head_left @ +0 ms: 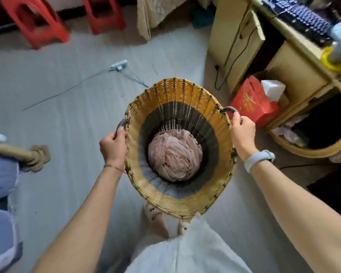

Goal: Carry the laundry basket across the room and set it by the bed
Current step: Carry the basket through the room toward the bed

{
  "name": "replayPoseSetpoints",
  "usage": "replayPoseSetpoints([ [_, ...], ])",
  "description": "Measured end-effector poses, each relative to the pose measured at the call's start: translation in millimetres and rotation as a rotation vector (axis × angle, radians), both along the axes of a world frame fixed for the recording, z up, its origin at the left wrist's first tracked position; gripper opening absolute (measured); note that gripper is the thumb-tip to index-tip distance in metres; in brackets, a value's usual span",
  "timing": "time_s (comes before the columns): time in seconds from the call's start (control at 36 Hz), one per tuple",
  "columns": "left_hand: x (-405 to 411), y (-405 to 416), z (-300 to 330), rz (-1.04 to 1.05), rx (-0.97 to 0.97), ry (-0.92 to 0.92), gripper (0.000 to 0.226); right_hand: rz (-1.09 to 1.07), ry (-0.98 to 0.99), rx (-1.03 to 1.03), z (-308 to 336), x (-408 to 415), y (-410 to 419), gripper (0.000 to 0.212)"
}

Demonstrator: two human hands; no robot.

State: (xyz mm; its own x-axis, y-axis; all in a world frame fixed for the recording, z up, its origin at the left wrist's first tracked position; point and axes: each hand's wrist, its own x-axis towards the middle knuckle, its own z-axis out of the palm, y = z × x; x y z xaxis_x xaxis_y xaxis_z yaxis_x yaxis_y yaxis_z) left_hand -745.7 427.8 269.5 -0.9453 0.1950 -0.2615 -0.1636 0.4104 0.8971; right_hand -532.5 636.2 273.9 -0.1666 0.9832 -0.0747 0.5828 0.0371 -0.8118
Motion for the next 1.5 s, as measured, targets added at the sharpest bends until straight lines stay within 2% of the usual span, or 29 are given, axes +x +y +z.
replayPoseSetpoints([
  [0.08, -28, -7, 6, 0.093, 0.132, -0.095, 0.031, 0.067, 0.002, -0.002, 5, -44, 5, 0.037],
  [0.19, -97, -19, 10, 0.261, 0.308, -0.258, 0.026, 0.185, -0.011, -0.095, 9, -134, 7, 0.041],
  [0.28, -149, -30, 4, 0.347, 0.335, -0.303, 0.024, 0.244, -0.039, -0.155, 6, -202, 4, 0.048],
  [0.39, -206, -52, -5, 0.418, 0.372, -0.348, 0.026, 0.304, -0.110, -0.187, 0, -283, -15, 0.044],
  [0.61, -269, -109, -14, 0.490, 0.333, -0.256, 0.031, 0.409, -0.102, -0.204, -2, -379, -50, 0.051],
  [0.89, -340, -142, -23, 0.536, 0.093, -0.059, 0.036, 0.459, -0.068, -0.147, -11, -490, -68, 0.054],
  [1.06, -436, -132, -16, 0.537, -0.046, 0.034, 0.036, 0.494, 0.006, -0.184, -18, -597, -58, 0.057],
  [1.17, -515, -121, -12, 0.641, -0.038, 0.006, 0.035, 0.552, -0.016, -0.195, -23, -684, -53, 0.061],
  [1.25, -568, -119, -16, 0.701, -0.081, -0.013, 0.048, 0.620, -0.040, -0.176, -22, -746, -55, 0.054],
  [1.33, -613, -125, -21, 0.797, -0.028, -0.037, 0.061, 0.693, -0.047, -0.170, -16, -803, -57, 0.041],
  [1.5, -676, -144, -14, 0.882, -0.041, -0.067, 0.034, 0.830, -0.065, -0.113, -2, -903, -70, 0.038],
])
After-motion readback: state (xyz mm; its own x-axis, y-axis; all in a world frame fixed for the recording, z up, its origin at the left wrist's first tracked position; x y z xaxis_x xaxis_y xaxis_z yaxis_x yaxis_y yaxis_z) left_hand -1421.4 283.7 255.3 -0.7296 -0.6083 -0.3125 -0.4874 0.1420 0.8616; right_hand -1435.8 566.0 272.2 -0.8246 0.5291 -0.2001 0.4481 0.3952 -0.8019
